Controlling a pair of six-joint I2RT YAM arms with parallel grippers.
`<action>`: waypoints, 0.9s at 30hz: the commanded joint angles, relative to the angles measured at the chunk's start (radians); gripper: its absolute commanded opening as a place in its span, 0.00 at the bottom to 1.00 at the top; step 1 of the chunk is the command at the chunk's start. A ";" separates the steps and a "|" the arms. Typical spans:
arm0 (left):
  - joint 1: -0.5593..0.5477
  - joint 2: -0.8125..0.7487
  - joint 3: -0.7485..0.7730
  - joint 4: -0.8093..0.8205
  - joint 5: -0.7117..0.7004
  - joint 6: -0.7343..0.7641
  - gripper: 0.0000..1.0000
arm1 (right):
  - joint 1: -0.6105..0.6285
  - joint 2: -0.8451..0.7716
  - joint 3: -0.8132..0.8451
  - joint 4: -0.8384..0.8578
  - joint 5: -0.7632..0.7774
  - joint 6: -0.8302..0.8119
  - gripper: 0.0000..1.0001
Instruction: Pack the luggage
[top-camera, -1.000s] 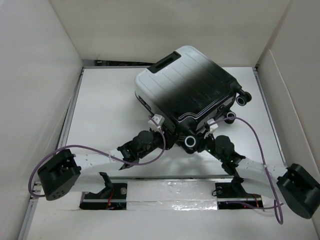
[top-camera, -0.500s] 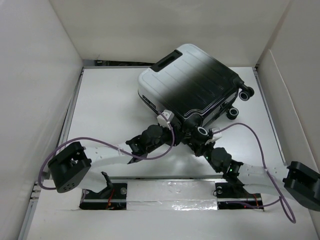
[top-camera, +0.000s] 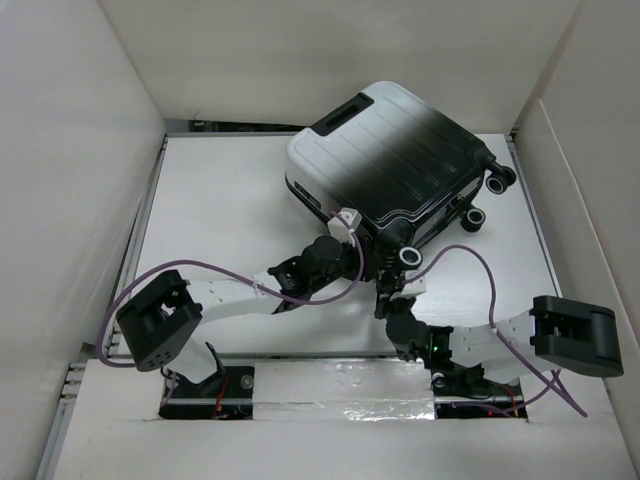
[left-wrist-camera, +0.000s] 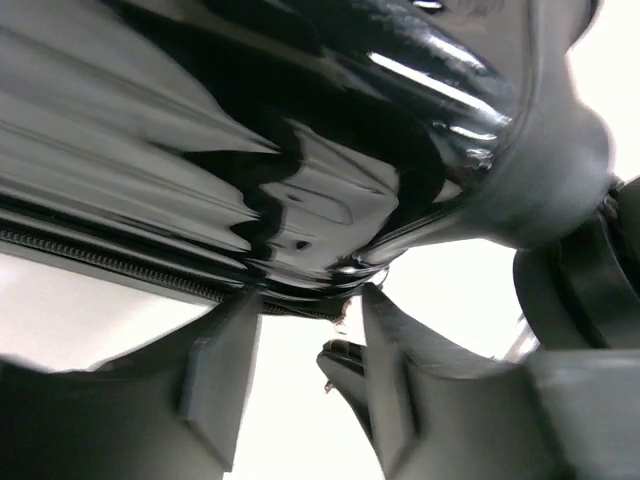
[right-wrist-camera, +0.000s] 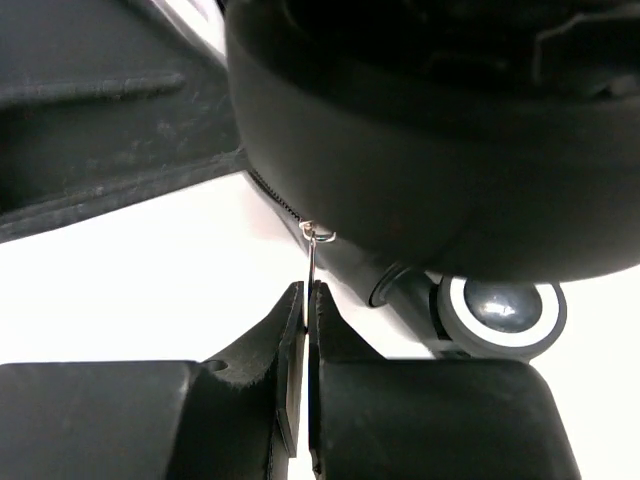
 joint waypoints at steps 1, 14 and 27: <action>-0.002 -0.065 0.086 0.246 -0.057 -0.027 0.45 | 0.118 -0.010 0.019 0.082 -0.203 -0.007 0.00; 0.128 -0.345 -0.004 -0.039 -0.055 0.077 0.72 | 0.095 0.096 0.158 0.054 -0.192 -0.154 0.00; 0.662 -0.119 0.278 -0.108 0.080 -0.136 0.90 | 0.104 -0.096 0.046 -0.070 -0.258 -0.010 0.00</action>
